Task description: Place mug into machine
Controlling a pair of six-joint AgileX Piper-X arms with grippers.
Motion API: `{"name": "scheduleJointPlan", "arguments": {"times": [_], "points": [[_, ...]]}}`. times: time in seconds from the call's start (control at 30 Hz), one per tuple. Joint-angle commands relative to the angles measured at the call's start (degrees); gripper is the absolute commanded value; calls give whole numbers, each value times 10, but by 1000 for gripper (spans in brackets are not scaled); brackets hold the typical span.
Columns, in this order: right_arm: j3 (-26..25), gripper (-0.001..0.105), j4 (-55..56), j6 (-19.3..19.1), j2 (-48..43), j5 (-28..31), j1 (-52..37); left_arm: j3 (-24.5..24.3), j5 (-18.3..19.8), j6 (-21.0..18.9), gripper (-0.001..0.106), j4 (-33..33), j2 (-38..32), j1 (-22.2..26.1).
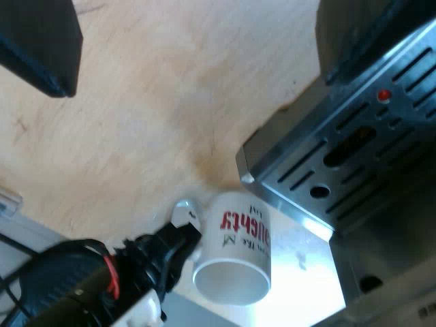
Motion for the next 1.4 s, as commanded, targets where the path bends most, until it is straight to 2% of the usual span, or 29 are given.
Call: {"name": "scheduleJointPlan", "arguments": {"times": [0.03,0.13,0.53,0.67,0.8,0.87,0.97,1.03,1.13,1.23,1.27,1.4], "points": [[-8,0,2,-7,-31,-1,6,-4,5,-6,71,-6,-23,-3],[-8,0,37,6,-67,-1,7,-4,4,-6,71,6,-53,-3],[-8,0,200,10,-224,-1,23,-4,-9,-6,71,97,-167,-3],[-8,0,241,31,-276,-1,54,-4,-38,-6,71,130,-203,-3],[-8,0,281,61,-317,-1,95,-4,-39,-6,71,144,-234,-3],[-8,0,296,70,-329,0,118,-4,-51,-6,71,160,-244,-3],[-8,0,314,93,-346,14,158,-4,-88,-6,71,194,-257,-3],[-8,0,317,97,-352,16,182,0,-92,-6,71,203,-256,-3],[-8,0,315,98,-352,16,222,22,-92,-6,71,200,-256,-3],[-8,0,304,123,-346,43,278,43,-96,-6,71,189,-255,-3],[-8,0,296,126,-342,44,290,59,-109,-6,71,179,-255,-3],[-8,0,270,144,-313,46,314,75,-129,-6,71,163,-255,-3]]}}
